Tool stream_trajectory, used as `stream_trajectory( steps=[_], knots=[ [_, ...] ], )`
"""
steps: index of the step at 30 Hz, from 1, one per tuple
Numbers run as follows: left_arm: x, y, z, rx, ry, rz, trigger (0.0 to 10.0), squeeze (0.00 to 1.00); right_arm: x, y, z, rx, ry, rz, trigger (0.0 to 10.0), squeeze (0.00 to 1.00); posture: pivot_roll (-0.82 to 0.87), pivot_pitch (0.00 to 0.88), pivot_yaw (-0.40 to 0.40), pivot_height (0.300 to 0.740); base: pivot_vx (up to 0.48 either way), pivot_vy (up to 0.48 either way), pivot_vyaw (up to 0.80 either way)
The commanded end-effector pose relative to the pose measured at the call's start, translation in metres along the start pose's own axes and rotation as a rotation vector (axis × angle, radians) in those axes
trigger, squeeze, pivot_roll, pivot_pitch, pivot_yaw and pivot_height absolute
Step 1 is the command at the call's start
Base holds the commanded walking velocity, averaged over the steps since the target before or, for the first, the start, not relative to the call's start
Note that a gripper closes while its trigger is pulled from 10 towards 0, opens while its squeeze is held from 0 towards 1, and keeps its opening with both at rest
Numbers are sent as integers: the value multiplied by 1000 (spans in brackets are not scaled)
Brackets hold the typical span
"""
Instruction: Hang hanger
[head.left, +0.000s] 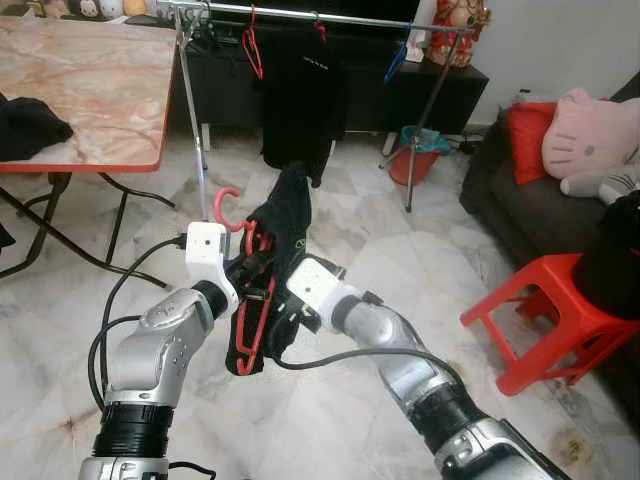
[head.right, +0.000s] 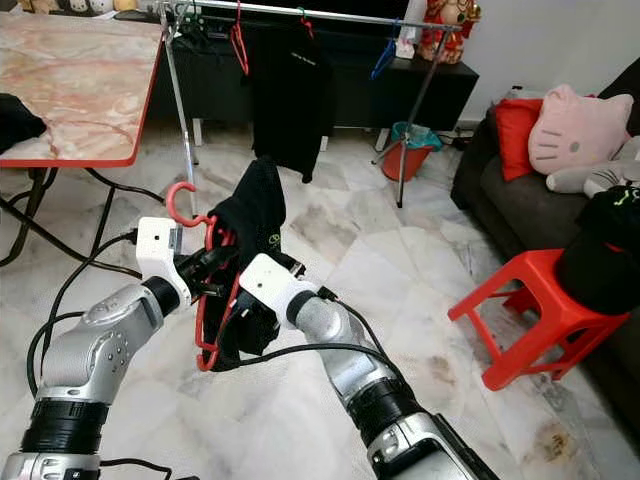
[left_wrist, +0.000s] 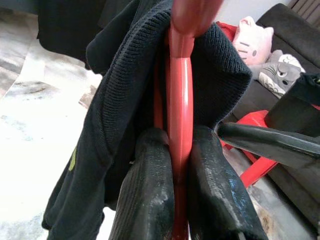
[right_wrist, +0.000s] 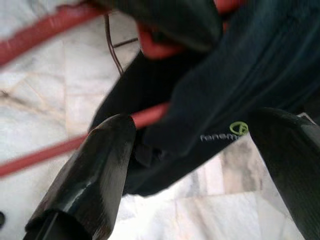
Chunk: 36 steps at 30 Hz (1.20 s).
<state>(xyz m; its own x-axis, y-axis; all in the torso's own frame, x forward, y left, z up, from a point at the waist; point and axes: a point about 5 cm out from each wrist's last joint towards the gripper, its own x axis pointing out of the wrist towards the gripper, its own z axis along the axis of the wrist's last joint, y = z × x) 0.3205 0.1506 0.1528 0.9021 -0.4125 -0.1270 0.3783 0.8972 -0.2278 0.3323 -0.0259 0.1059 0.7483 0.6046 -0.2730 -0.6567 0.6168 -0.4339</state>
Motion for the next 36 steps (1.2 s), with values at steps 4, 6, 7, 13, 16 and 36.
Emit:
stream_trajectory(
  steps=[4,6,7,13,16,36],
  knots=[
    [1,-16,18,10,-68,-85,10000,0,0,-3,3,12,-33,7,10000,0,125,44,-154,740,0,0,0],
    [1,-17,19,10,-69,-93,10000,0,1,-3,5,8,-45,-8,10000,0,125,44,-154,740,0,0,0],
    [1,-17,19,9,-69,-93,10000,0,2,-3,6,7,-45,-12,10000,0,125,44,-154,740,0,0,0],
    [0,-18,19,4,-74,-102,10000,0,6,-10,5,18,-24,-74,10000,0,122,46,-152,740,0,0,0],
    [0,-18,19,4,-75,-104,10000,0,7,-14,8,27,-38,-111,10000,0,122,46,-152,740,0,0,0],
    [-1,-17,15,-9,-72,-95,10000,0,12,-23,16,56,-64,-220,10000,0,128,51,-156,740,0,0,0]
  ],
)
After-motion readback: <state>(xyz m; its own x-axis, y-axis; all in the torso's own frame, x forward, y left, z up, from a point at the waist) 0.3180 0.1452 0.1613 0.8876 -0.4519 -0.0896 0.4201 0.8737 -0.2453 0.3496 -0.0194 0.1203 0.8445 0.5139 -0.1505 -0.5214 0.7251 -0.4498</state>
